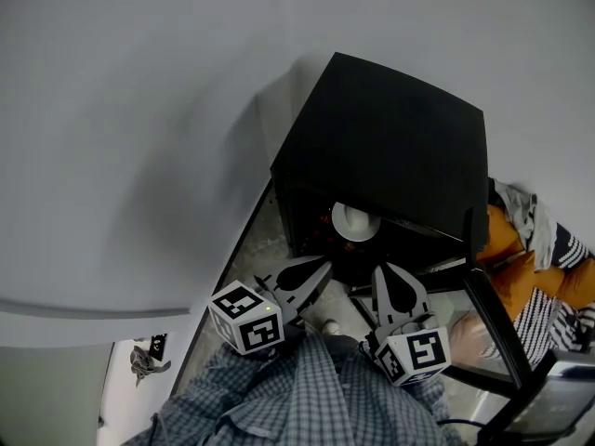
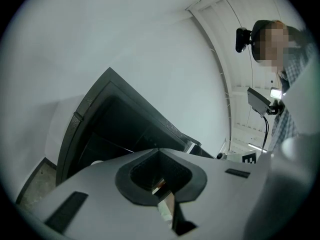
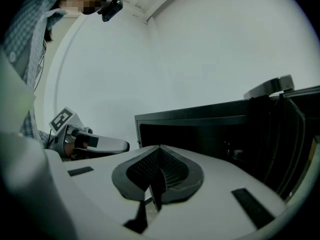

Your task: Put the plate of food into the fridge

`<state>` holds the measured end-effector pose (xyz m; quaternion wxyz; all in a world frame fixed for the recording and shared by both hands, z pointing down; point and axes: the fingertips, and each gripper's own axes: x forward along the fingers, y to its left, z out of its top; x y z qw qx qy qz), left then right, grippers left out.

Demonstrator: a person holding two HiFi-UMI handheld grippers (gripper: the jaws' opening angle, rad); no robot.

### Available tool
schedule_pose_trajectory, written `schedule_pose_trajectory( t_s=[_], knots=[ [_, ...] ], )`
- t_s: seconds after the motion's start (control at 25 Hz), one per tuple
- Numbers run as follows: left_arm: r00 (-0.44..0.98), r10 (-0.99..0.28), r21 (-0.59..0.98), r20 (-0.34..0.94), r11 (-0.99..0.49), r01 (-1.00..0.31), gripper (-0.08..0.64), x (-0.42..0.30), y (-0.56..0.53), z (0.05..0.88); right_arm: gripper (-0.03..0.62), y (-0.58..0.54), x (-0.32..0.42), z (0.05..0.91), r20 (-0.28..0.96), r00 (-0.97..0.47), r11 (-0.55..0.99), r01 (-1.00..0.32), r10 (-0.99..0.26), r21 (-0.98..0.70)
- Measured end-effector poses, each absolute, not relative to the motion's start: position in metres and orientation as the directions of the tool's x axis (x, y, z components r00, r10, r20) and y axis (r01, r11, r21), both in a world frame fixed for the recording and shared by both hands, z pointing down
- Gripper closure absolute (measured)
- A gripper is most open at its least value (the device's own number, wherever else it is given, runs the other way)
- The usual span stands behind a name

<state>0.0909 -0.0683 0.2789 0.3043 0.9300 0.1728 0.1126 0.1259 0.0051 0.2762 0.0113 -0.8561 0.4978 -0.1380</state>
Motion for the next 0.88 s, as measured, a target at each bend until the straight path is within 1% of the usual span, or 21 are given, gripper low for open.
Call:
schedule_pose_trajectory(
  t_s=[0.32, 0.88],
  knots=[
    [0.903, 0.408, 0.587, 0.137, -0.768, 0.258, 0.554, 0.0911, -0.0638, 0.2838, 0.586, -0.0003, 0.1286, 0.2796, 0.237, 0.456, -0.499, -0.848, -0.858, -0.177],
    [0.903, 0.401, 0.594, 0.154, -0.768, 0.240, 0.554, 0.0941, -0.0583, 0.2876, 0.586, 0.0058, 0.1318, 0.2809, 0.245, 0.449, -0.497, -0.844, -0.859, -0.199]
  ],
)
